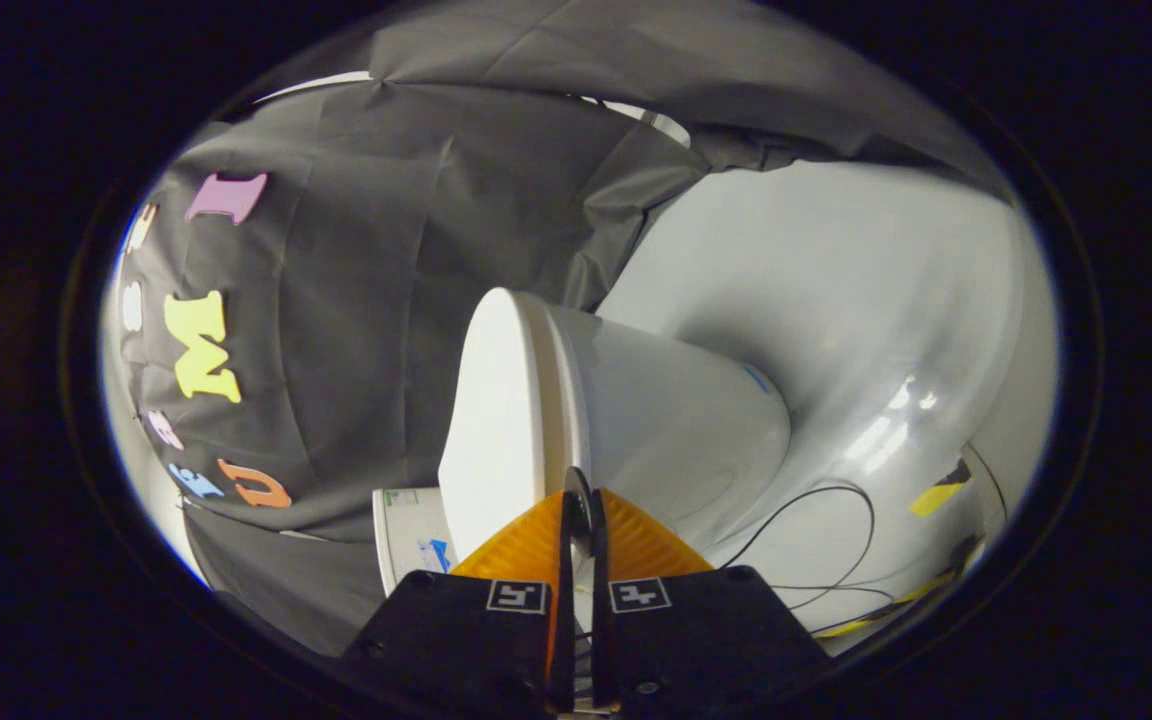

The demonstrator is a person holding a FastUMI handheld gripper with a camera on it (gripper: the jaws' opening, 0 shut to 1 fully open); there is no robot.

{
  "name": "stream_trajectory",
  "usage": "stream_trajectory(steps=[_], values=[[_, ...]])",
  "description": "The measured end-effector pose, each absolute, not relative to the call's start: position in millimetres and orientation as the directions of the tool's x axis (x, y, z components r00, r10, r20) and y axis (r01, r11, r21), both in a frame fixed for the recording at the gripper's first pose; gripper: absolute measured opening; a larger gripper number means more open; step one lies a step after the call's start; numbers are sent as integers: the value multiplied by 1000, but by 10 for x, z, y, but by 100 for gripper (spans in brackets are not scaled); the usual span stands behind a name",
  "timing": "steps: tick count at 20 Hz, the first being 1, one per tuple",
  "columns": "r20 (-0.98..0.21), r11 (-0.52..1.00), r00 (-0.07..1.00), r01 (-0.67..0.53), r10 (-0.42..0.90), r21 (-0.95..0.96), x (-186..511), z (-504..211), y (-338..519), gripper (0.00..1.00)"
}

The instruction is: Open the toilet lid.

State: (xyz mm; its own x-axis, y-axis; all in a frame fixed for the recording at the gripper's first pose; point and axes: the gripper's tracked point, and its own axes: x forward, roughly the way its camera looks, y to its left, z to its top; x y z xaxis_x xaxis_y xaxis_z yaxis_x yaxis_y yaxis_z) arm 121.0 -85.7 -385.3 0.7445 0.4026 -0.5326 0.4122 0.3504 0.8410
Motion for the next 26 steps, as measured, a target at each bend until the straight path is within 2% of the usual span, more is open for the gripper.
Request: stream_trajectory(steps=[4,8,20,26], values=[[-573,389,726,437,379,811,1211,-3793,-821,8],[-546,385,749,410,376,827,1216,-3604,-804,4],[-522,488,783,329,338,808,1188,-2800,-604,4],[-534,594,783,275,317,756,1199,-2351,-388,4]])
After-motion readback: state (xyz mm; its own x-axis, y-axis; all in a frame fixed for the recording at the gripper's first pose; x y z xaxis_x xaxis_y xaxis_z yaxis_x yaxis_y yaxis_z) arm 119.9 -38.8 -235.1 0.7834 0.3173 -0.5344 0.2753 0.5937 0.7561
